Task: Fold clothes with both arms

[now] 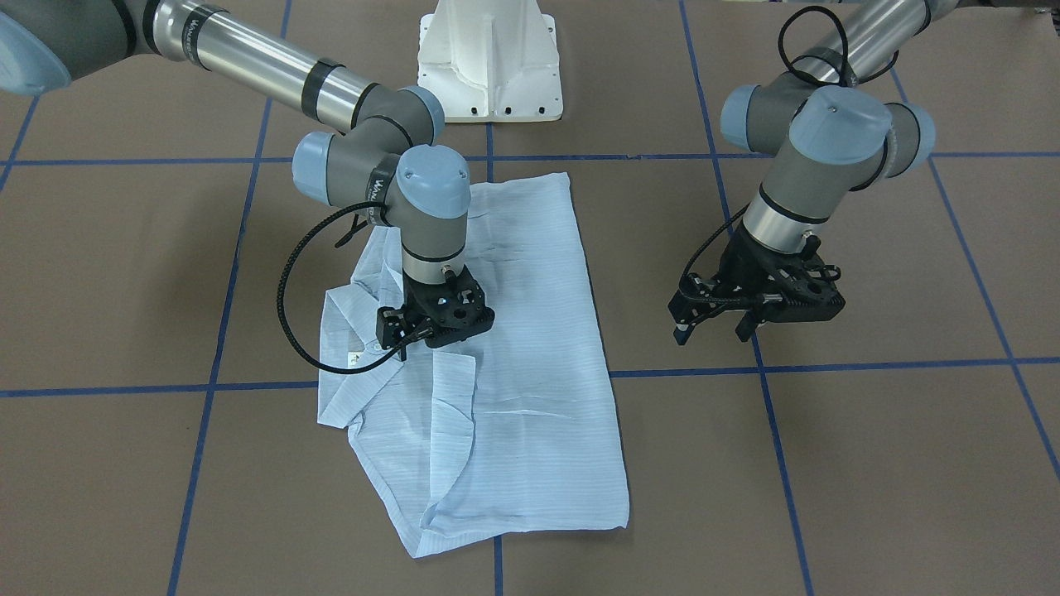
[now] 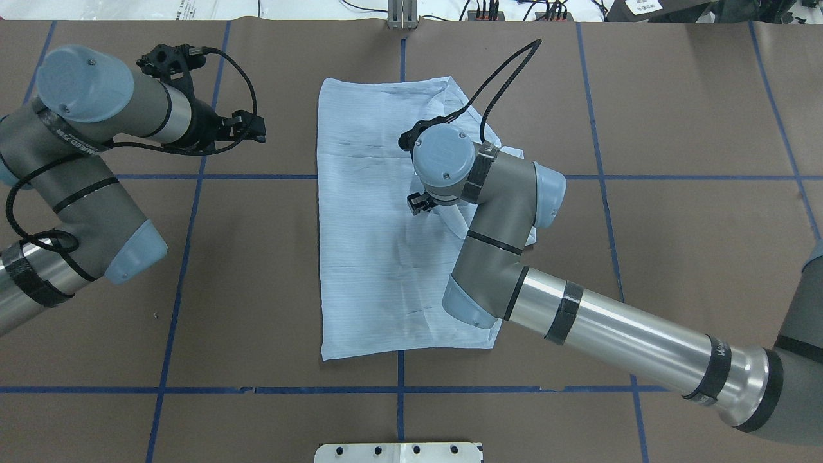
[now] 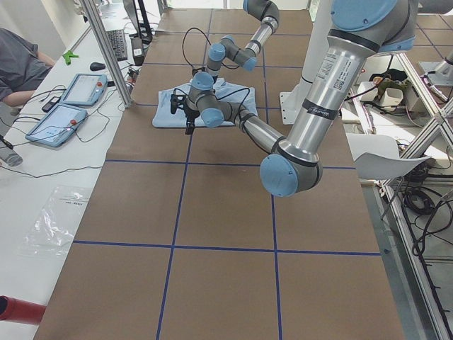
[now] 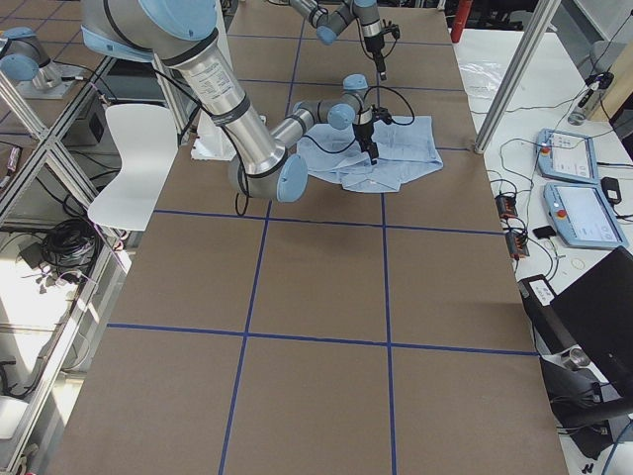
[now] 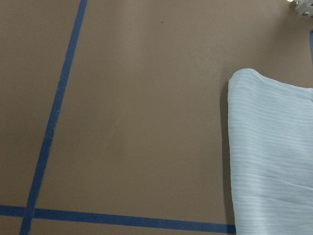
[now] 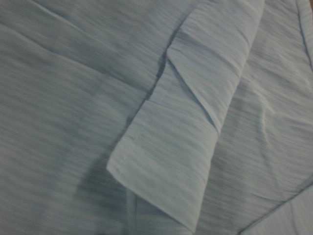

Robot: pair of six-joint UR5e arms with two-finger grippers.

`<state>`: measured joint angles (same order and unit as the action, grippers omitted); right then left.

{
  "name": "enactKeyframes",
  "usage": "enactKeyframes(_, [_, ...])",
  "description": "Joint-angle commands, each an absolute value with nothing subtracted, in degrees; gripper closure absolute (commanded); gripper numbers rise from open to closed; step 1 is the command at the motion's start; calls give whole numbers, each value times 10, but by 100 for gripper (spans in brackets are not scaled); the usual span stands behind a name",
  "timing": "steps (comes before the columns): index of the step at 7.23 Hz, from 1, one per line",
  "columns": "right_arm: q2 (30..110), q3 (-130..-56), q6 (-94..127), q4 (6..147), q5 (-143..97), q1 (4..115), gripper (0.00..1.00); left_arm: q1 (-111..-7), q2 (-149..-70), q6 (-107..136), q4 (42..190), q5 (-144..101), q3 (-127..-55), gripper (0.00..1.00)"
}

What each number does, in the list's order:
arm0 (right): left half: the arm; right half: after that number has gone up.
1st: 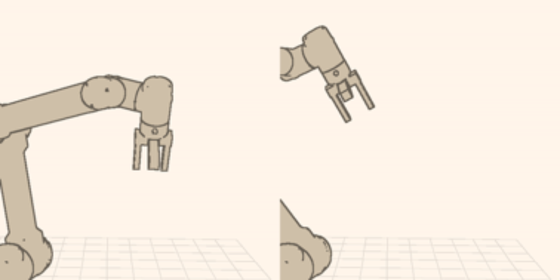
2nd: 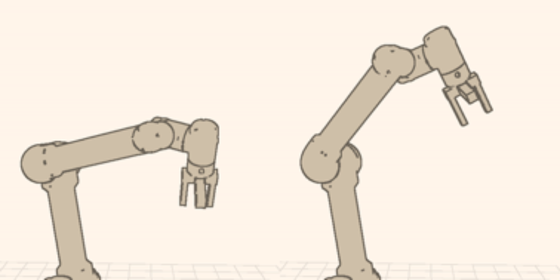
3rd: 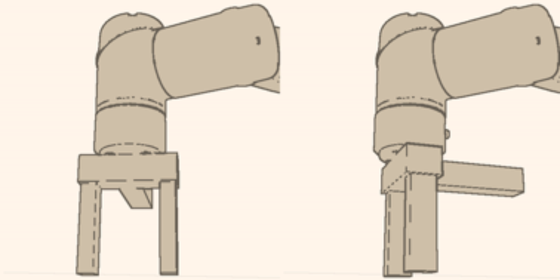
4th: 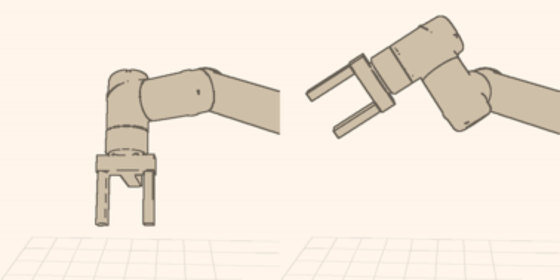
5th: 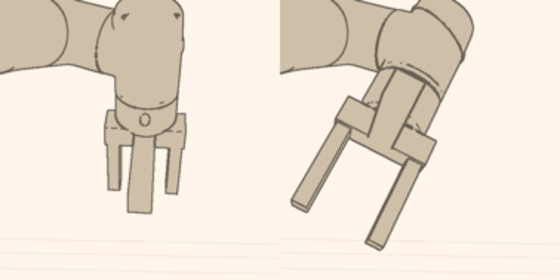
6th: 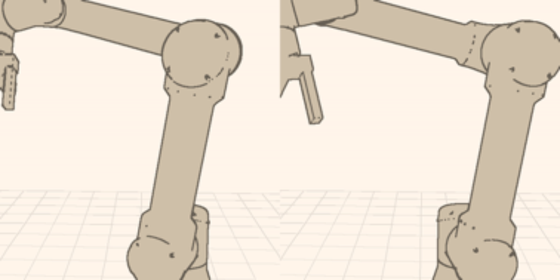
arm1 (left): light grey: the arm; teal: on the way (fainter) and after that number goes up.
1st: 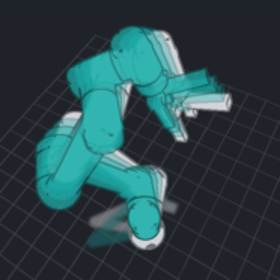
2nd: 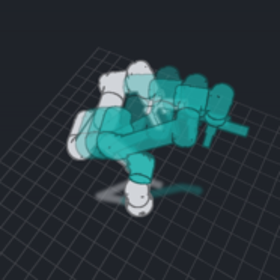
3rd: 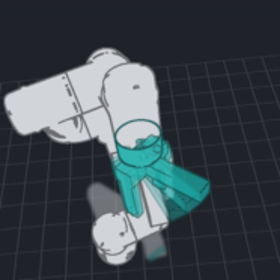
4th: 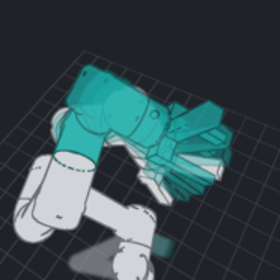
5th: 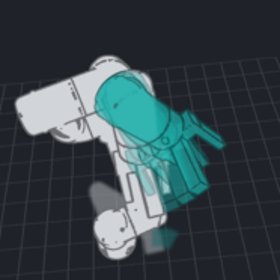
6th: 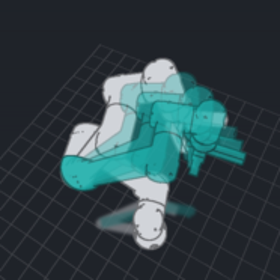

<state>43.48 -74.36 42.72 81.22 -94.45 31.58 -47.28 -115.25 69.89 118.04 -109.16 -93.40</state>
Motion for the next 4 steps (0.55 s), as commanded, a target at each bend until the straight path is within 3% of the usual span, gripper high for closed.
enactKeyframes(1, [449,-745,420,809,-954,335,0,-473,-1155,703,1180,-1092,-935,0])
enactKeyframes(4, [483,-766,382,809,-1007,386,0,-465,-1158,716,1177,-1092,-940,0])
